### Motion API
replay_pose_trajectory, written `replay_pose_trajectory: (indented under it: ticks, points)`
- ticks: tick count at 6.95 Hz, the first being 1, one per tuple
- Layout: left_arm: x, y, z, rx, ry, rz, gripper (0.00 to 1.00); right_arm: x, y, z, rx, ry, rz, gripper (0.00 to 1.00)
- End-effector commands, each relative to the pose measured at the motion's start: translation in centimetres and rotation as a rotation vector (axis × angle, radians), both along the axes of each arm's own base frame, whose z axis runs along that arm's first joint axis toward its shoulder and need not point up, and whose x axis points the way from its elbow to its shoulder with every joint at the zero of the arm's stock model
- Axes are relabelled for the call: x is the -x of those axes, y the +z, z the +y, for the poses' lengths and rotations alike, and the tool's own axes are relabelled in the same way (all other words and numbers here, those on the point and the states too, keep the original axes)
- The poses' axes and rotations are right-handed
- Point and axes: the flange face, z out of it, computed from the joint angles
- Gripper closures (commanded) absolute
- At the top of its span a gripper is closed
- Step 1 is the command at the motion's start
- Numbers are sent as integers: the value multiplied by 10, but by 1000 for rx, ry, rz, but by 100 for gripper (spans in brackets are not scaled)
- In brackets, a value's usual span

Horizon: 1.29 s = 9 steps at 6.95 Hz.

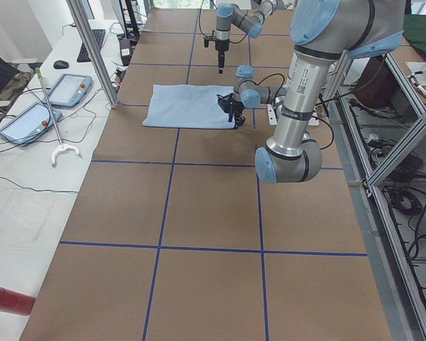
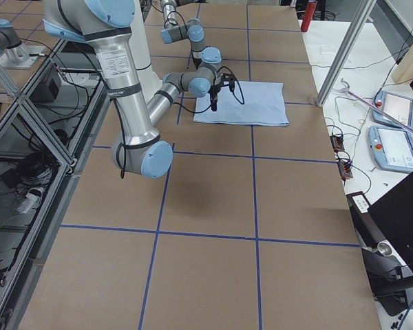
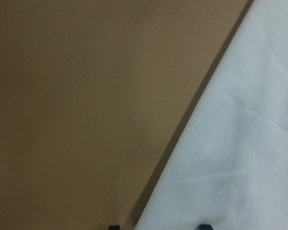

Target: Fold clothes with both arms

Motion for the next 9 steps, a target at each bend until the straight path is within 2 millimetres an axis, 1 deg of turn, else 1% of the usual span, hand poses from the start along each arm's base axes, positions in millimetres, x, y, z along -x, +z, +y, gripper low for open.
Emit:
replay_pose_trajectory:
  ticks: [1, 3, 4, 5, 6, 7, 9]
  points:
    - [-3, 5, -1, 2, 2, -11, 36, 0, 0, 0, 0, 0, 1, 0]
    - [-4, 5, 0, 3, 2, -11, 36, 0, 2, 0, 2, 0, 3, 0]
    - [-4, 5, 1, 6, 3, -10, 43, 0, 2, 0, 1, 1, 4, 0]
    - [-5, 4, 1, 0, 8, -10, 66, 0, 3, 0, 2, 0, 6, 0]
    - [-5, 4, 1, -1, 9, -10, 84, 0, 4, 0, 2, 0, 6, 0]
    - [-5, 3, 1, -3, 9, -9, 98, 0, 4, -1, 2, 2, 8, 0]
    - [-1, -4, 1, -8, 5, 5, 100, 0, 8, -1, 4, 3, 14, 0]
